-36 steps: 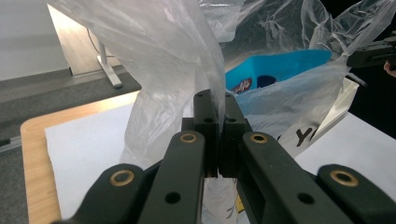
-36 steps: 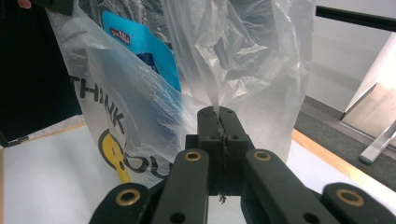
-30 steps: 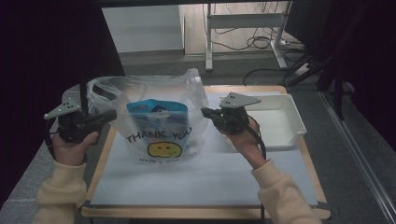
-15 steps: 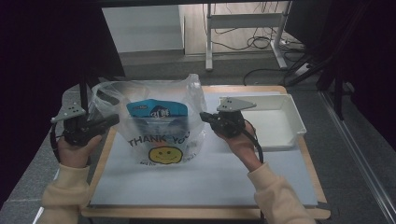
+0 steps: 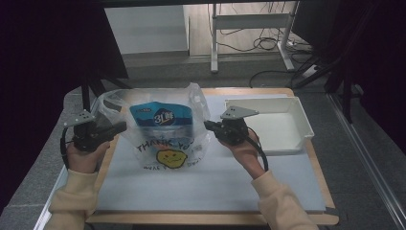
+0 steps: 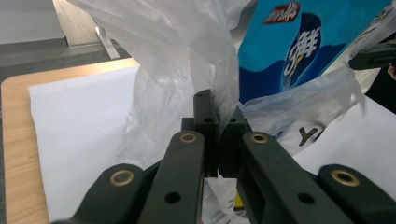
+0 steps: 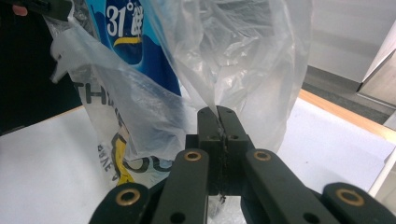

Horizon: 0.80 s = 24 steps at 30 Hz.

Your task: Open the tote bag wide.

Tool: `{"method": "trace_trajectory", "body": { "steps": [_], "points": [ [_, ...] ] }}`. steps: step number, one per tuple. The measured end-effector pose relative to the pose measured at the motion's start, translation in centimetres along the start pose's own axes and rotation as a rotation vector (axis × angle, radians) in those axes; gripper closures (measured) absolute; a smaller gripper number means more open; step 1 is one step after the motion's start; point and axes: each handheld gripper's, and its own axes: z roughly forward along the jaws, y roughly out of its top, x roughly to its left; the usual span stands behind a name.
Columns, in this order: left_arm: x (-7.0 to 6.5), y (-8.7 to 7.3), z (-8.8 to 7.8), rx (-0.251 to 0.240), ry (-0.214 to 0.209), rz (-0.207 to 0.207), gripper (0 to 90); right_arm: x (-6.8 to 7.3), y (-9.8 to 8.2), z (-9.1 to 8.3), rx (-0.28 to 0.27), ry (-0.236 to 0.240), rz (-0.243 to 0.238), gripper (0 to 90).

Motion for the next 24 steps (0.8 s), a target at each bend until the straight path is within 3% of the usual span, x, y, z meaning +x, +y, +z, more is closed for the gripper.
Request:
{"method": "trace_trajectory", "body": {
  "steps": [11,24],
  "points": [
    [0.2,-0.9,0.5,0.024,-0.001,-0.006,89.3,-0.2,-1.2,0.3,-0.004,0.005,0.028,88.6],
    [0.5,-2.2,1.4,0.061,0.003,-0.024,89.3,-0.2,-3.1,1.1,0.02,-0.007,0.028,88.6]
  ]
}}
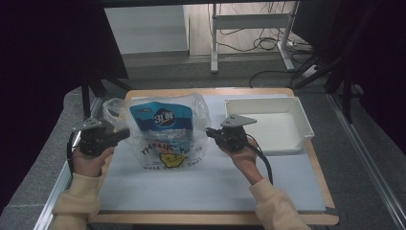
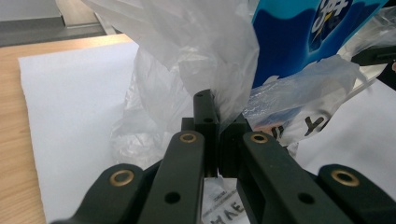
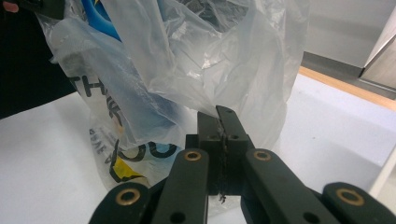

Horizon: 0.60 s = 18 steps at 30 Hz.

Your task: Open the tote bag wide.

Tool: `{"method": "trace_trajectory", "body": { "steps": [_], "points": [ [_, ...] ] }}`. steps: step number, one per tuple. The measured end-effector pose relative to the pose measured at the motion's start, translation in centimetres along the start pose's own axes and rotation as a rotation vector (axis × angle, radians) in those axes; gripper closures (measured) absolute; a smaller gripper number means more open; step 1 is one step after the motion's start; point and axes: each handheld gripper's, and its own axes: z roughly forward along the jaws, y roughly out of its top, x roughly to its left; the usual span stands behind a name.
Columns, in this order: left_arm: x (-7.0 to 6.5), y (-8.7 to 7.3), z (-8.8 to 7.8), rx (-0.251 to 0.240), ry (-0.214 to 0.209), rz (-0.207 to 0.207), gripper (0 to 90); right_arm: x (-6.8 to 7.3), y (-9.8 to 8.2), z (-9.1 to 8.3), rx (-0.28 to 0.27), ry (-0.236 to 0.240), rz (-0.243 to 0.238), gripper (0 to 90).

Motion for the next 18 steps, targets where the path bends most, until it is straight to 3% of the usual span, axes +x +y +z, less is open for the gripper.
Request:
{"method": "trace_trajectory", "body": {
  "steps": [8,11,18],
  "points": [
    [0.3,-1.0,0.5,0.025,-0.006,-0.009,89.2,0.0,-0.8,0.1,0.008,0.0,0.008,88.6],
    [0.5,-1.5,0.6,0.027,-0.027,-0.024,89.2,0.2,-1.5,0.4,0.034,-0.003,0.008,88.6],
    [0.4,-2.3,1.1,0.051,-0.015,-0.023,89.1,0.3,-2.2,0.8,0.064,-0.004,0.002,88.6]
  ]
}}
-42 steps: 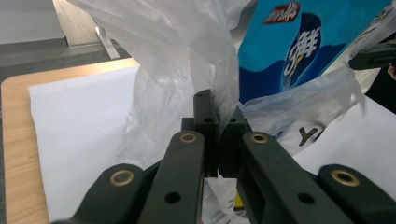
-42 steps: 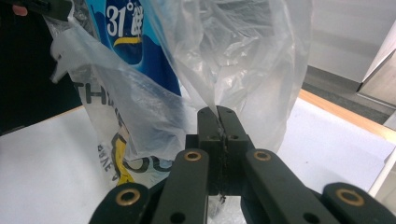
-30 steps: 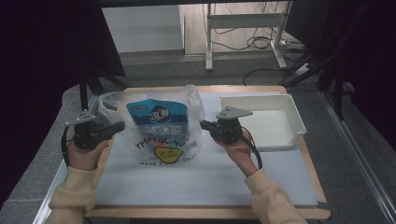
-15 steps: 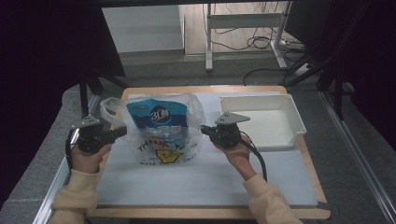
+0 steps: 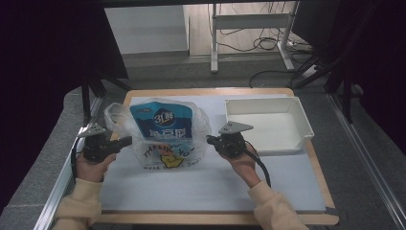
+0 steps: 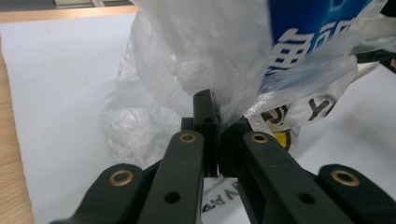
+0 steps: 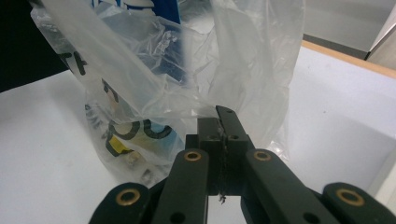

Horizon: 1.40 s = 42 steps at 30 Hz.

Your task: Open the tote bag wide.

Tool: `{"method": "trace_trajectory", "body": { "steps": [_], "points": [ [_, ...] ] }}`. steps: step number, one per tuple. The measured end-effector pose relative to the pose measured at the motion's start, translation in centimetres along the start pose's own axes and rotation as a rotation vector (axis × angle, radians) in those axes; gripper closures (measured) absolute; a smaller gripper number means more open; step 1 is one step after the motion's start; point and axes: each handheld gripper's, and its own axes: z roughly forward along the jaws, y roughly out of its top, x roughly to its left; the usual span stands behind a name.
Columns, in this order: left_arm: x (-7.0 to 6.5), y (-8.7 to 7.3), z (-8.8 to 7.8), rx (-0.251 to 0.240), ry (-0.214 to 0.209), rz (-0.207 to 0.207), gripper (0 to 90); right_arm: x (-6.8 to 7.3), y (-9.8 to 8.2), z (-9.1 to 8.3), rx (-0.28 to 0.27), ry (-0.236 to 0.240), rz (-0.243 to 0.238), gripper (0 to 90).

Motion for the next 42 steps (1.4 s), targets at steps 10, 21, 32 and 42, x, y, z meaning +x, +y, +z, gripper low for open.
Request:
{"method": "trace_trajectory", "body": {
  "steps": [10,21,32,42],
  "points": [
    [0.1,-1.0,1.3,0.035,-0.001,0.002,89.1,-0.2,-0.8,0.5,0.036,-0.016,-0.004,88.6],
    [0.4,-1.9,2.9,0.079,0.005,-0.001,89.0,-0.5,-2.2,1.7,0.097,-0.022,0.009,88.6],
    [0.6,-2.8,4.5,0.129,0.005,-0.007,88.8,-0.5,-2.9,2.6,0.16,-0.022,0.023,88.5],
    [0.7,-3.6,5.2,0.161,0.009,-0.008,88.8,-0.6,-3.6,3.2,0.222,-0.027,0.038,88.5]
  ]
}}
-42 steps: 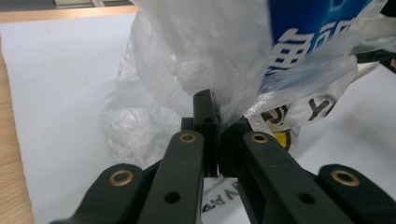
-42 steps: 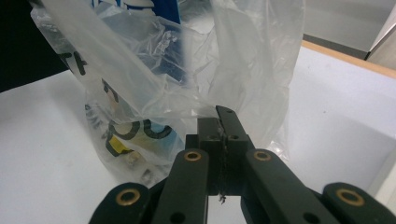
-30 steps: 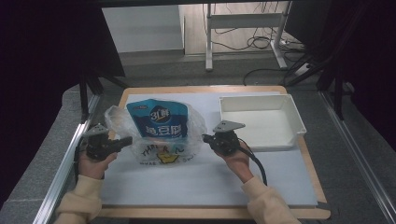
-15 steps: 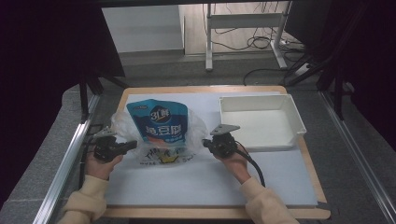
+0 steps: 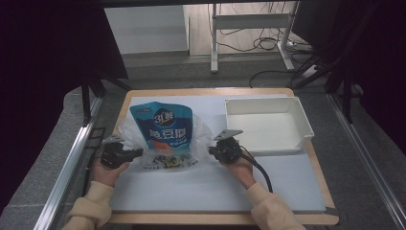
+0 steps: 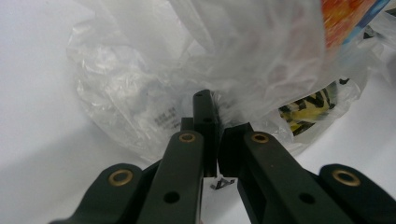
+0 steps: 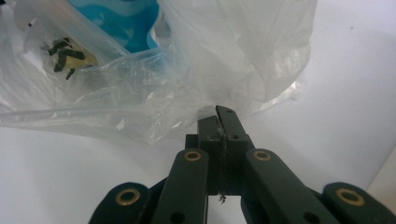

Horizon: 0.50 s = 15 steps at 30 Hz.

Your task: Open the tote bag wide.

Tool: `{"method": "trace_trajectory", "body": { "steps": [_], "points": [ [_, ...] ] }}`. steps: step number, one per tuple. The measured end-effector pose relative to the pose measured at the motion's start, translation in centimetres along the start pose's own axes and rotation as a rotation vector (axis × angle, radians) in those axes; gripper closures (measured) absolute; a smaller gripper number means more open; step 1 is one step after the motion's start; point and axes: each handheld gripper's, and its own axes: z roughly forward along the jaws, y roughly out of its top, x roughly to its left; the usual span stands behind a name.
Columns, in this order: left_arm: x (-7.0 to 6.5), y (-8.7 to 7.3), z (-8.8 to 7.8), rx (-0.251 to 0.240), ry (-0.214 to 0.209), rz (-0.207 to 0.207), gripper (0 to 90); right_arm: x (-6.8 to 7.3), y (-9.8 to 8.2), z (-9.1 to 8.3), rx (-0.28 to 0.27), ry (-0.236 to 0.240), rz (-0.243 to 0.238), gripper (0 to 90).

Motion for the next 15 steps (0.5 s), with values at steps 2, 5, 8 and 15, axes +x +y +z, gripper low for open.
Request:
{"method": "trace_trajectory", "body": {
  "steps": [2,5,8,15],
  "points": [
    [0.0,-0.1,0.1,0.007,0.001,0.001,88.9,0.0,-0.1,0.2,0.013,-0.001,0.002,88.5],
    [0.1,-0.3,0.3,0.018,0.004,0.002,88.9,0.0,-0.3,0.5,0.039,-0.006,0.005,88.5],
    [0.1,-0.5,0.5,0.027,0.005,0.001,88.9,-0.1,-0.6,0.7,0.063,-0.008,0.011,88.5],
    [0.3,-1.2,0.6,0.05,0.003,-0.005,89.2,0.0,-1.1,1.0,0.092,0.003,0.017,88.5]
  ]
}}
